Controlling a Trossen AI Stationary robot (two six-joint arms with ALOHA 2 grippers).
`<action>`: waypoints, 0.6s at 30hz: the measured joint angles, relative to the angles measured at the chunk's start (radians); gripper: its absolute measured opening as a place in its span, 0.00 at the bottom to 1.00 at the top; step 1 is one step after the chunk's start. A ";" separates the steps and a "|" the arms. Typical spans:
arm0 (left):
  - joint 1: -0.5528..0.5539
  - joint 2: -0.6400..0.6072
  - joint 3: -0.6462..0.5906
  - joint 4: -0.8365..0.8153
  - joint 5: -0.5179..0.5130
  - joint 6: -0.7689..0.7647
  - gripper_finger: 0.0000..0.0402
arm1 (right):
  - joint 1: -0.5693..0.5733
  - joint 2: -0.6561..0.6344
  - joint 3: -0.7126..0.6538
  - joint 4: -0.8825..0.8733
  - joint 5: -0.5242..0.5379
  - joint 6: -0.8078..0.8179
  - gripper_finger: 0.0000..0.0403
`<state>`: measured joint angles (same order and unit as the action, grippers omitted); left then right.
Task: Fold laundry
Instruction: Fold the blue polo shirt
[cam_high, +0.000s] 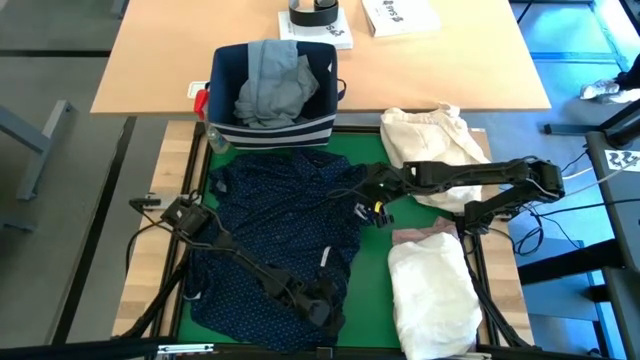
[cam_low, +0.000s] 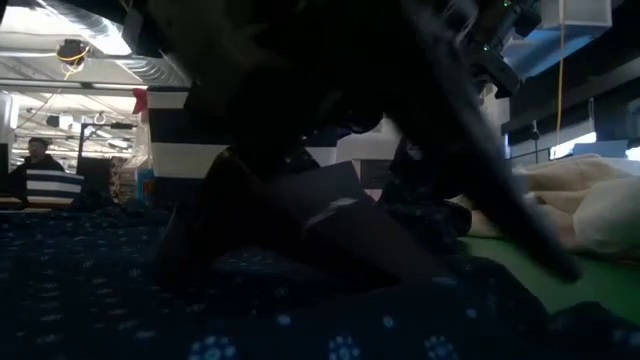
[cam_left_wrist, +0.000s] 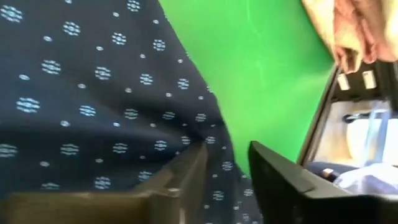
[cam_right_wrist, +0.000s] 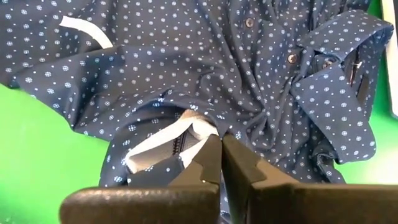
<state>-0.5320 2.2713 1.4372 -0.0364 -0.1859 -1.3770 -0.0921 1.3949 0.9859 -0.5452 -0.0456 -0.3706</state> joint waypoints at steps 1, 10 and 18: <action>0.000 0.000 0.001 -0.014 0.001 0.012 0.26 | 0.000 0.000 0.000 -0.002 0.000 0.000 0.01; 0.003 -0.016 0.048 -0.121 0.107 0.111 0.01 | 0.000 0.000 0.000 -0.012 0.000 -0.011 0.01; -0.025 -0.104 0.241 -0.551 0.140 0.177 0.00 | 0.000 -0.028 0.000 -0.035 0.019 -0.065 0.01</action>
<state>-0.5566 2.1673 1.6779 -0.5878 -0.0460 -1.1998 -0.0921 1.3665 0.9859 -0.5805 -0.0268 -0.4352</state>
